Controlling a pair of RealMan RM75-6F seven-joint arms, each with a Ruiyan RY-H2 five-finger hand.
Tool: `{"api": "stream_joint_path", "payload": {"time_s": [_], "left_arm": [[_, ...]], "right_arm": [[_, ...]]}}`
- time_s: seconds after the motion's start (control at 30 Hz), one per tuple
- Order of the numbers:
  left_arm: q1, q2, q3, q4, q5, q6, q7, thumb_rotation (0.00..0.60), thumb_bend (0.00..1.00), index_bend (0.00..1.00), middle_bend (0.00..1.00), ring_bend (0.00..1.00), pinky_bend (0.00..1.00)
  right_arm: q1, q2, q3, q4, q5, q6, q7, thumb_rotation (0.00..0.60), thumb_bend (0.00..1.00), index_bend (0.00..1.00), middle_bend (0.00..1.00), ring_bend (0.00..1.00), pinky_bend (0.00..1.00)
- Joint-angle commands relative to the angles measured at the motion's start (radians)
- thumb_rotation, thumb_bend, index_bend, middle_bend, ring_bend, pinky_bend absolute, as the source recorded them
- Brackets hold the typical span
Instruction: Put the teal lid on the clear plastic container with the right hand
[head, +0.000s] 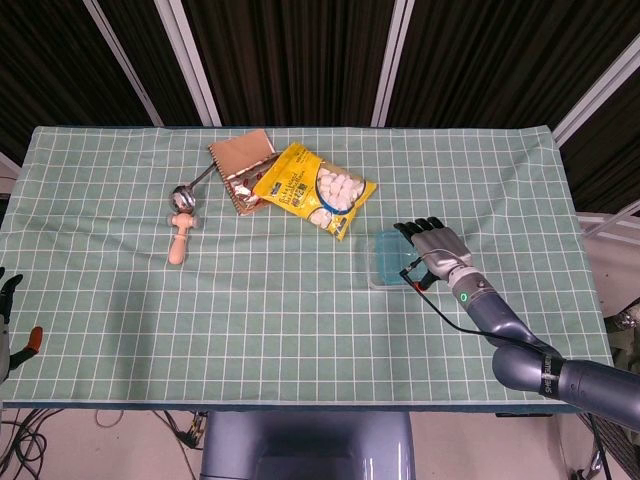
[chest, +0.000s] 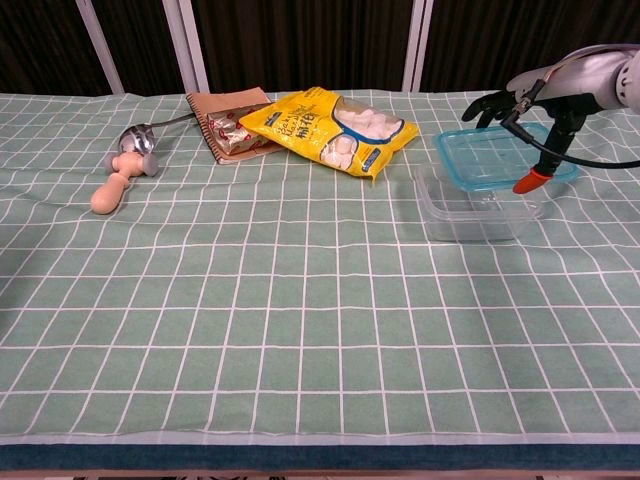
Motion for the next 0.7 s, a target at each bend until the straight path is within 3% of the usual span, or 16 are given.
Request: {"api": "stream_joint_path", "payload": {"time_s": [0.03, 0.27, 0.7], "left_arm": [[0.000, 0.001, 0.001, -0.001, 0.000, -0.002, 0.002, 0.600, 0.34, 0.13, 0.00, 0.00, 0.00], [-0.001, 0.002, 0.001, -0.003, 0.001, -0.003, -0.002, 0.600, 0.34, 0.13, 0.00, 0.00, 0.00], [-0.002, 0.005, 0.001, -0.006, -0.006, -0.009, -0.005, 0.600, 0.34, 0.13, 0.00, 0.00, 0.00]], "right_arm": [[0.009, -0.010, -0.011, 0.009, 0.024, 0.012, 0.005, 0.600, 0.33, 0.01, 0.37, 0.06, 0.00], [0.025, -0.043, -0.046, 0.022, 0.073, 0.063, -0.016, 0.600, 0.33, 0.01, 0.37, 0.06, 0.00], [0.049, -0.085, -0.064, 0.009, 0.142, 0.119, -0.038, 0.600, 0.33, 0.01, 0.37, 0.06, 0.00]]}}
